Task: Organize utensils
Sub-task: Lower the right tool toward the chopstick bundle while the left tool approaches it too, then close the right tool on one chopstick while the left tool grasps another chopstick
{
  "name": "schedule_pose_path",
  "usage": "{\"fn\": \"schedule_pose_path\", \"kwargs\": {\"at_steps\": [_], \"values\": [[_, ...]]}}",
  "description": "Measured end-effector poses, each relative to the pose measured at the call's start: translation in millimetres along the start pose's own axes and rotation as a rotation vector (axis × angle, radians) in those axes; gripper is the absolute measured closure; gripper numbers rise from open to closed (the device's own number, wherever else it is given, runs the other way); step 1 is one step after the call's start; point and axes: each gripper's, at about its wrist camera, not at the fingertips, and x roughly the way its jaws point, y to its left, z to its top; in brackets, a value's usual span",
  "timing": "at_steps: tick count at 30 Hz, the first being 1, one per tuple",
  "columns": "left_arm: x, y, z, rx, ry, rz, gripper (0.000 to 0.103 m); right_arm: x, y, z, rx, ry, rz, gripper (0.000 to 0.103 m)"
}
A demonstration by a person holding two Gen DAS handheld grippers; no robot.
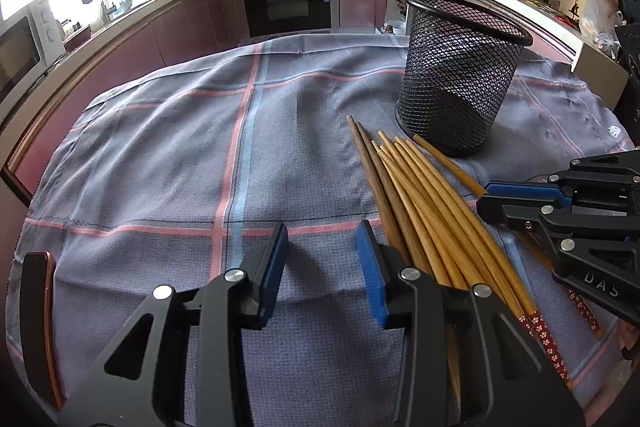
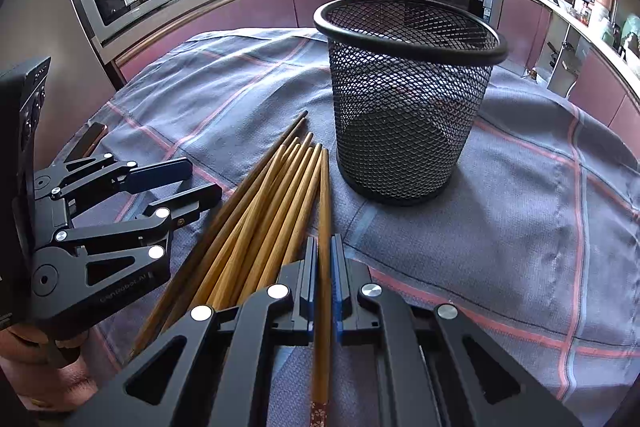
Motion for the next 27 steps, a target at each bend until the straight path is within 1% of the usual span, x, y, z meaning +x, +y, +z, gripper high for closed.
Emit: {"fn": "schedule_pose_path", "kwargs": {"at_steps": [3,5,11,16,19,21,27], "values": [[-1.1,1.8,-0.3,-0.008,-0.003,-0.01,0.065,-1.5,1.2,0.0,-0.006,-0.005,-0.008,0.097],[-4.4,2.8,-0.7,-0.012,-0.011,-0.019,0.062,-1.0,1.5,-0.3,-0.008,-0.005,-0.015,0.097],[-13.9,-5.5,-0.3,0.019,-0.032,-0.032,0.059,-1.3,1.8,-1.2,-0.009,-0.007,-0.015,0.097],[-12.0,-11.9,-1.6,0.039,-0.027,-0.023,0.059,-1.4,2.2,-1.5,-0.016,-0.011,-0.022,0.097],[-8.0,-11.1,-1.9,0.041,-0.008,-0.006,0.063,-1.0,1.9,-1.1,-0.014,-0.012,-0.018,0.097],[-3.4,-8.7,-3.5,0.031,0.006,-0.012,0.063,-1.8,1.0,-1.5,-0.014,-0.016,-0.017,0.097],[-3.0,-7.7,-3.3,0.036,0.008,-0.011,0.063,-2.0,-1.4,-2.4,-0.009,-0.016,-0.009,0.097]]}}
